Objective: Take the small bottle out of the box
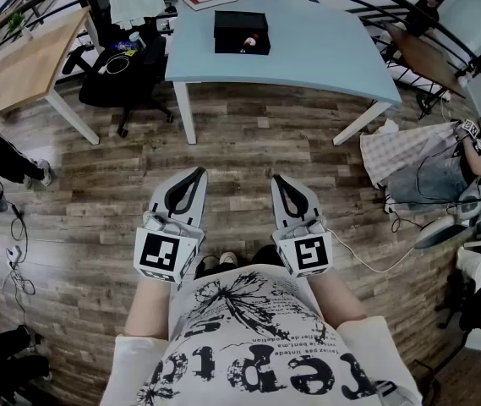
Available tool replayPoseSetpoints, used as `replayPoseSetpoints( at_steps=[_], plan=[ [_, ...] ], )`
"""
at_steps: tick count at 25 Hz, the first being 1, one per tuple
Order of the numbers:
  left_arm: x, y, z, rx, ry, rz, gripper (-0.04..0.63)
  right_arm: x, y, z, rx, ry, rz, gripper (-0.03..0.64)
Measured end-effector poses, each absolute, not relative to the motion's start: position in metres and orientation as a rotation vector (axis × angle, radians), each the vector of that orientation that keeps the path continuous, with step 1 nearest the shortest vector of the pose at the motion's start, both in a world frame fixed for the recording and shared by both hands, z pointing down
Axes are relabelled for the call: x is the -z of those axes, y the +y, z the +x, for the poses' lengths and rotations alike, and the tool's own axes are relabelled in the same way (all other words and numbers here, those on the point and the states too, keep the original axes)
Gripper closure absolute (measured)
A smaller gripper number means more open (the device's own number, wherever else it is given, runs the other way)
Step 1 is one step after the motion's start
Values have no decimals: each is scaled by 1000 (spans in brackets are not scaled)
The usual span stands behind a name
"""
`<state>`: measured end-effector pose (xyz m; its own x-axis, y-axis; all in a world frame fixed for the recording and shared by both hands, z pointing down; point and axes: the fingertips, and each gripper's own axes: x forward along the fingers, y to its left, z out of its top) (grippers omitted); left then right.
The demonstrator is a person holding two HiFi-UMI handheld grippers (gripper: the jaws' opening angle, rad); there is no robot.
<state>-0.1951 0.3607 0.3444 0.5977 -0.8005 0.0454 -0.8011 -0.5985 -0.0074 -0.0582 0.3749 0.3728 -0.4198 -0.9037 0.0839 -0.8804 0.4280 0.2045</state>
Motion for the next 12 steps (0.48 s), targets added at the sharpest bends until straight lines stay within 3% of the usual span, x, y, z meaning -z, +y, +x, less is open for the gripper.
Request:
replayPoseSetpoints(
  at_steps=[12],
  plan=[
    [-348,351,-192,-69,-1380,2792,574,-378,364,-51,148,-2485,1640,606]
  ],
)
